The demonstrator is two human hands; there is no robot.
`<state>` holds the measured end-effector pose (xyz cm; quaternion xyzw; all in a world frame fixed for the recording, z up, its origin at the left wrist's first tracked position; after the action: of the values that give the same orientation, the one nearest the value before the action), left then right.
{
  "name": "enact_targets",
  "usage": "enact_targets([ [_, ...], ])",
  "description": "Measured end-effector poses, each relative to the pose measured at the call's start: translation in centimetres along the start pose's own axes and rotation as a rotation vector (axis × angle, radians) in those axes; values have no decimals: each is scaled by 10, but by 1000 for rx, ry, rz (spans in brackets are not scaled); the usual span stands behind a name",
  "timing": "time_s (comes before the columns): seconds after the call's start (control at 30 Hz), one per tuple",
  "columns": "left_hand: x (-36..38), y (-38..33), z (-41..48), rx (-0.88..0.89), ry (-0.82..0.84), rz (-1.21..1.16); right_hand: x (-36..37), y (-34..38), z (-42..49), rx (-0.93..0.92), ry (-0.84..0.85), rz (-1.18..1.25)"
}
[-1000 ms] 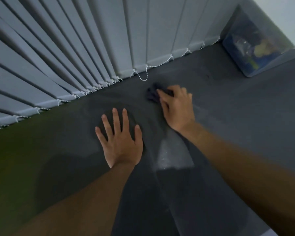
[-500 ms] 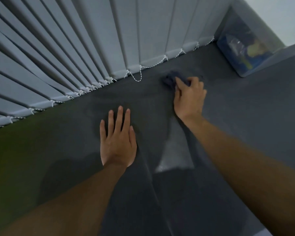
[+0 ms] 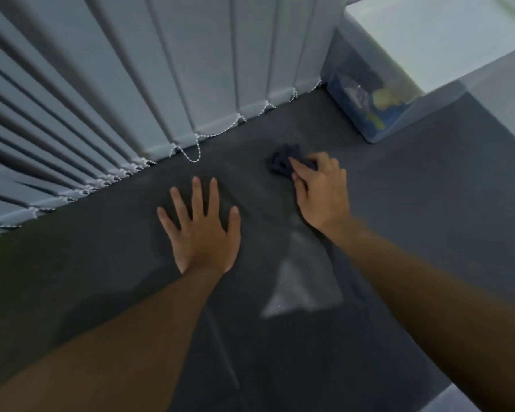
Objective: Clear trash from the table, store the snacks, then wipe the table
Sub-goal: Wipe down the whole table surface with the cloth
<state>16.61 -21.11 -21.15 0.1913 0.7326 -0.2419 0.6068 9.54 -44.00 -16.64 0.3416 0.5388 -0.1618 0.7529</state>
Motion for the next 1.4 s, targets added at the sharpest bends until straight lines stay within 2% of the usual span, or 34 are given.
enact_targets([
  [0.07, 2, -2, 3, -1, 2, 15, -7, -29, 27, 84, -29, 12],
  [0.17, 1, -3, 1, -18, 5, 43, -11, -64, 58, 379, -63, 7],
  [0.23, 1, -2, 2, -22, 13, 56, -10, -52, 58, 475, -80, 4],
  [0.3, 2, -2, 2, -22, 23, 63, 5, -14, 49, 316, -15, 68],
  [0.4, 1, -1, 2, -22, 15, 65, 23, 30, 36, -105, 119, 160],
  [0.43, 2, -2, 3, -22, 16, 65, 22, 28, 46, -143, 115, 147],
  [0.5, 1, -2, 4, -22, 15, 67, 17, 8, 76, 12, 33, 63],
  [0.57, 1, -2, 5, -22, 9, 67, 15, -15, 95, 309, -31, 21],
  [0.6, 0, -2, 5, -23, 8, 67, 15, -16, 93, 400, -36, 31],
  [0.63, 0, -2, 4, -23, 8, 67, 15, -6, 86, 401, -19, 47],
  [0.7, 1, -1, 5, -21, 13, 70, 22, 29, 61, 218, 39, 80],
  [0.77, 1, 0, 5, -22, 21, 63, 28, 55, 26, -56, 138, 132],
  [0.83, 0, -1, 4, -15, 19, 53, 26, 57, 11, -258, 177, 120],
  [0.87, -1, -1, 4, -10, 19, 44, 21, 46, 17, -260, 148, 99],
  [0.9, -1, -1, 4, -6, 18, 32, 14, 30, 25, -185, 95, 75],
  [1.0, -4, -3, 3, 9, 7, -11, -3, -22, 25, 207, -3, 19],
  [1.03, -5, -4, 2, 20, 1, -25, -7, -24, 11, 267, -13, 19],
  [1.1, -10, -6, -2, 65, -37, -76, -11, -6, -28, 196, 5, 37],
  [1.2, -21, -3, -15, 142, -141, -229, -6, 27, -85, -191, 146, 89],
  [1.23, -22, -2, -20, 166, -146, -265, -7, 26, -92, -264, 159, 82],
  [1.27, -21, -3, -27, 191, -136, -276, -11, 19, -93, -262, 142, 68],
  [1.3, -19, -4, -36, 216, -118, -265, -15, 7, -89, -184, 98, 53],
  [1.4, -11, -2, -72, 256, -66, -170, -27, -27, -90, 243, -7, 20],
])
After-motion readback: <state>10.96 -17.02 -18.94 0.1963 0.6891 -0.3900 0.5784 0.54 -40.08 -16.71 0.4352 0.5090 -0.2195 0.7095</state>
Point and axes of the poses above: each hand's wrist, its own z-axis towards the middle knuckle, its own x-axis out of the palm, y = z × x, the point moved 10 cm from there along z, towards the middle knuckle, and after that the axes turned 15 degrees about x, right-handed, at the moved point
